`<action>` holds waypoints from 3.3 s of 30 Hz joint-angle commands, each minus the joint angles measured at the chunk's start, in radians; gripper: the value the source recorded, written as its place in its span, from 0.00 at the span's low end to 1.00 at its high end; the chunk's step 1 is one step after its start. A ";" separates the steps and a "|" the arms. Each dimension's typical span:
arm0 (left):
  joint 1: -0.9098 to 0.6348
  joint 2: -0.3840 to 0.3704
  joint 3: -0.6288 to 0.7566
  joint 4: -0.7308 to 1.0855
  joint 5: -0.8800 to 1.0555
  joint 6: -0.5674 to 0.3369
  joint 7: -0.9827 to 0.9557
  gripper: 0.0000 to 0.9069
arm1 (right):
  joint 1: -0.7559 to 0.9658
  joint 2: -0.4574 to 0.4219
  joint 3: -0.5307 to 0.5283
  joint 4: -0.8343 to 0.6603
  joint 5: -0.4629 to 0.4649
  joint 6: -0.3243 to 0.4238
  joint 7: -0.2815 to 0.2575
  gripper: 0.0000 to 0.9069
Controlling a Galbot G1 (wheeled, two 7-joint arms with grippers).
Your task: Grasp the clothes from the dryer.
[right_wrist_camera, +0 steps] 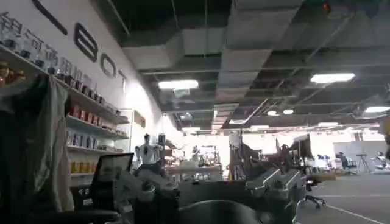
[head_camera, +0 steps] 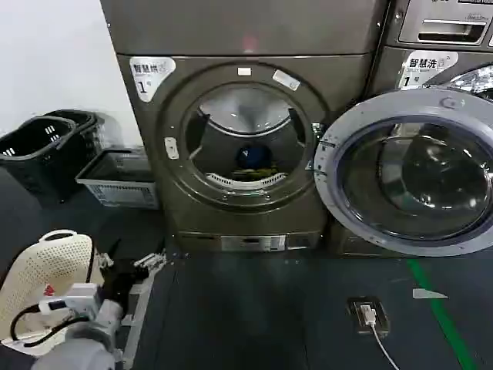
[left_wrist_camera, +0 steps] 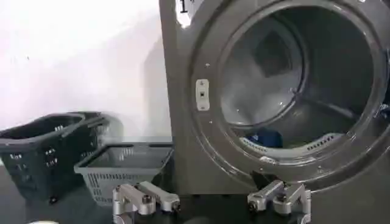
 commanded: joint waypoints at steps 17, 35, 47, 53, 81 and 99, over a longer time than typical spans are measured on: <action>0.005 0.001 0.002 -0.005 0.004 0.049 0.007 1.00 | -0.002 0.011 -0.025 -0.023 0.027 0.101 0.030 1.00; 0.009 0.000 0.002 -0.011 0.008 0.049 0.009 1.00 | -0.001 0.010 -0.027 -0.025 0.034 0.097 0.045 1.00; 0.009 -0.001 0.013 -0.001 0.034 0.049 0.017 1.00 | 0.000 0.010 -0.026 -0.036 0.031 0.100 0.046 1.00; 0.008 -0.002 0.014 -0.002 0.033 0.049 0.016 1.00 | 0.002 0.011 -0.028 -0.033 0.032 0.099 0.048 1.00; 0.010 0.000 0.019 0.005 0.060 0.049 0.015 1.00 | -0.002 0.014 -0.018 -0.039 0.035 0.103 0.073 1.00; 0.005 0.000 0.029 0.004 0.055 0.049 0.044 1.00 | -0.006 0.012 -0.009 -0.048 0.063 0.153 0.104 1.00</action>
